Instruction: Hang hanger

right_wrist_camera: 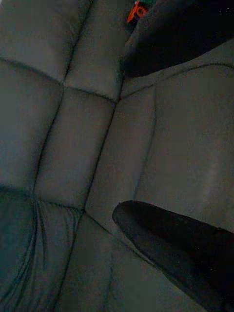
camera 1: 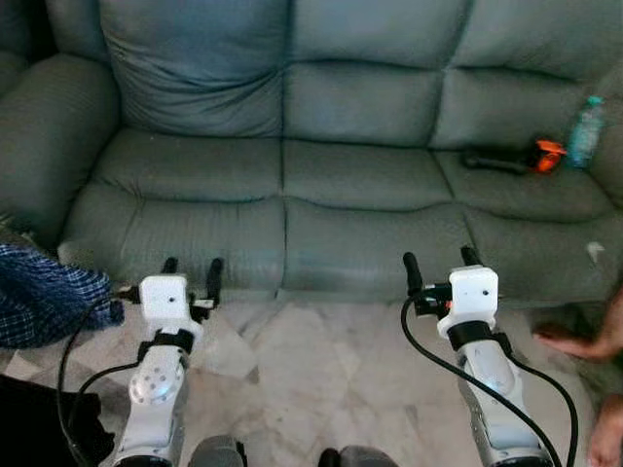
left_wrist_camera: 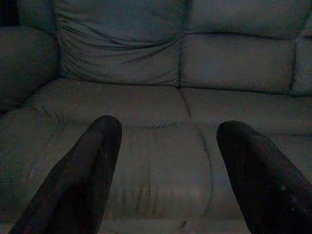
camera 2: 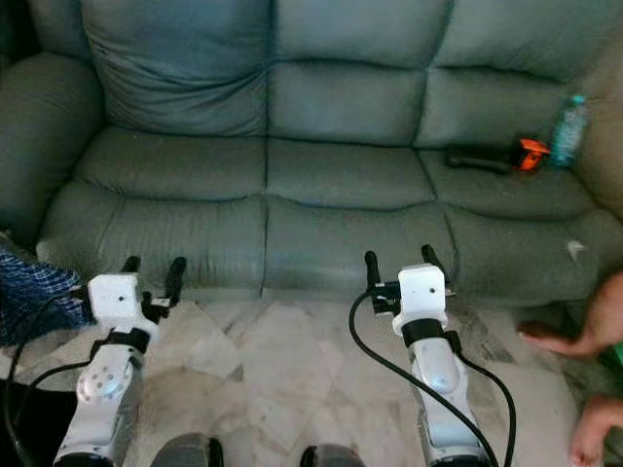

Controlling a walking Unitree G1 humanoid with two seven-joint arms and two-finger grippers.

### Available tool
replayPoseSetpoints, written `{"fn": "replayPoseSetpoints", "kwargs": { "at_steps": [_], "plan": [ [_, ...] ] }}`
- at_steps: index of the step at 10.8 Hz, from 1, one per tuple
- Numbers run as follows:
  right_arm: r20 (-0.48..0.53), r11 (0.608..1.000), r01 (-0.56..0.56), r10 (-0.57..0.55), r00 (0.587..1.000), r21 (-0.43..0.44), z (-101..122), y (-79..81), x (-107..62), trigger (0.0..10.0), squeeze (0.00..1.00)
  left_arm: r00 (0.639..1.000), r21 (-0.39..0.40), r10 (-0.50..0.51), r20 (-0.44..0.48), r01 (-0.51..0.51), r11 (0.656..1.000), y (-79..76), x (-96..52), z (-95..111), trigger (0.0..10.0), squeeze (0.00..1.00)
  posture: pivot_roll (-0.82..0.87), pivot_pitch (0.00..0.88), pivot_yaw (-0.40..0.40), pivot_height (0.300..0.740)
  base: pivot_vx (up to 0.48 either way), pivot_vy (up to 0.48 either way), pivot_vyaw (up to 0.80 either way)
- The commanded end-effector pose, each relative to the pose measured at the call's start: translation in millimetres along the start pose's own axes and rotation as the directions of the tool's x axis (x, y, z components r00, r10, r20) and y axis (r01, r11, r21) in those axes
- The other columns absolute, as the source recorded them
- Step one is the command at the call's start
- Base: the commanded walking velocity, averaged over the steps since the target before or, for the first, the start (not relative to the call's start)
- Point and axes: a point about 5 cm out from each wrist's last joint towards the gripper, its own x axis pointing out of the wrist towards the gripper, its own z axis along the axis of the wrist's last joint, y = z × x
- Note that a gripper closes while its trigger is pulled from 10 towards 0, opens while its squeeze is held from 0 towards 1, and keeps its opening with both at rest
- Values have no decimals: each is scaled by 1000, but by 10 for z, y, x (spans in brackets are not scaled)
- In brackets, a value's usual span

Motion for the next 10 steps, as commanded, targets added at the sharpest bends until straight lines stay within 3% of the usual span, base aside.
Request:
{"fn": "replayPoseSetpoints", "kwargs": {
  "at_steps": [1,10],
  "plan": [
    [-18,1000,4,-4,1000,-3,-29,-28,-22,10000,0,1000,-4,-8,-9,8,1000,-12,-23,-25,10000,0,28,87,-83,740,368,0,0],
    [-30,1000,-11,10,999,-6,-59,7,-26,10000,0,1000,8,0,-26,0,1000,2,-31,-41,10000,0,32,96,-83,740,347,0,0]
  ]
}}
